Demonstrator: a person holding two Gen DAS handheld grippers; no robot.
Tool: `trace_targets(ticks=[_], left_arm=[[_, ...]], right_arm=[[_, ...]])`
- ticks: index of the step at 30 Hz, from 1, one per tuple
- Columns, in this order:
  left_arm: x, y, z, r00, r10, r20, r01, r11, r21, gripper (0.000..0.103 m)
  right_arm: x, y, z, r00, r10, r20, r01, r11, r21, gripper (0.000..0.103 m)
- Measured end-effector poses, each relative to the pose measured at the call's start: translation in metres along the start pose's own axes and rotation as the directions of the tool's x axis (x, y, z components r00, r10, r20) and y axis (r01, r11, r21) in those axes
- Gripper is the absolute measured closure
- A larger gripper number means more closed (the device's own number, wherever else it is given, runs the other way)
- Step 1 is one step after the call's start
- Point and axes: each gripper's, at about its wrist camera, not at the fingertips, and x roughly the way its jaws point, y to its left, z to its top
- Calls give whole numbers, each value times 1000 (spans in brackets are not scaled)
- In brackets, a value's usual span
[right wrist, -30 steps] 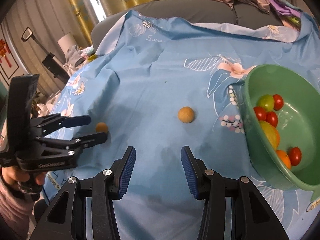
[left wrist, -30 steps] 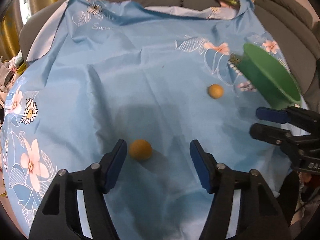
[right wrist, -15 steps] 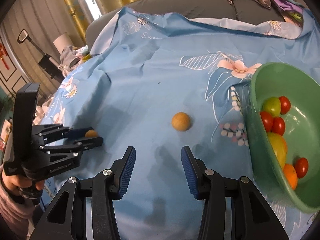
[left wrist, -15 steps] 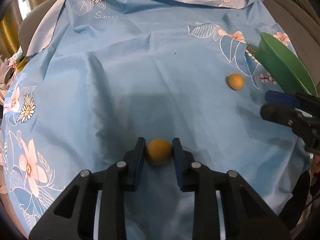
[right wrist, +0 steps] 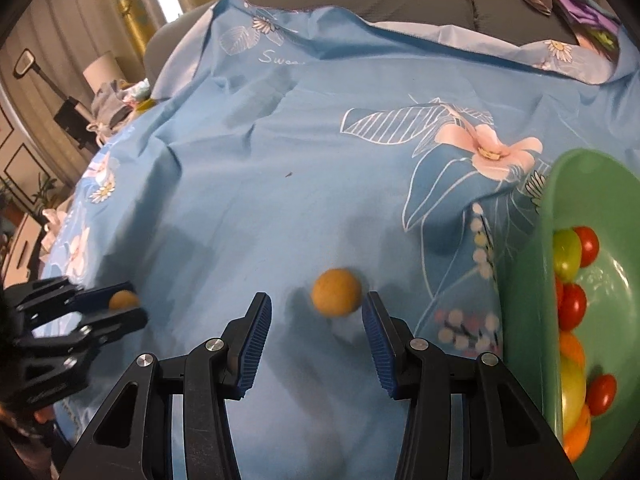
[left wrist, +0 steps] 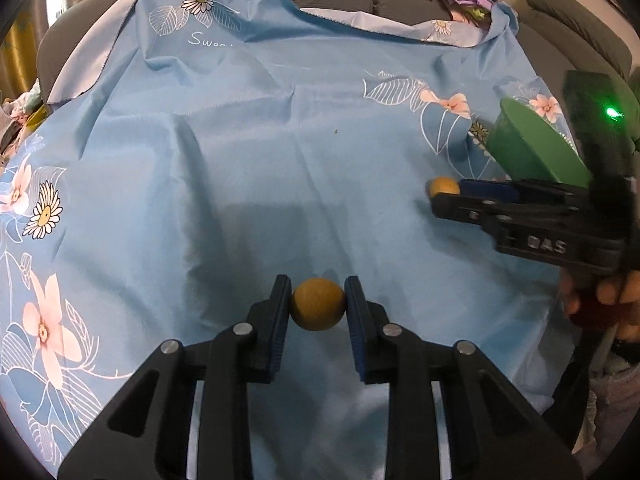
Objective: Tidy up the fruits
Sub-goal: 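Grasp a small yellow tomato with the left tool while the right tool grasps the other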
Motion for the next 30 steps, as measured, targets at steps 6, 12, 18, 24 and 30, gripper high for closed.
trace_targets(ticks=[6,12,18,24,30], left_arm=[[-1,-2,0,1000,-15,3,15,1000,0,76],[-2,-1,-1,1000,-20,6,20,1000,1,76],[-4,-3,-2,1000,-20,6,20,1000,4,76],[-10,-6,-3,1000,-12,6,12,1000,6,76],[-19,-17,1,1000,-9,22,8,1000,22,76]], right_arm=[[16,2,10,999,-23,-40,22,999,-25,55],[16,7,8,997,-72,-22,70,993,-93,69],[13,5,6,997,-71,-19,68,993,-98,74],[0,8,2,998,-59,20,60,994,-86,74],[-26,15,-1,995,-43,86,51,994,-97,74]])
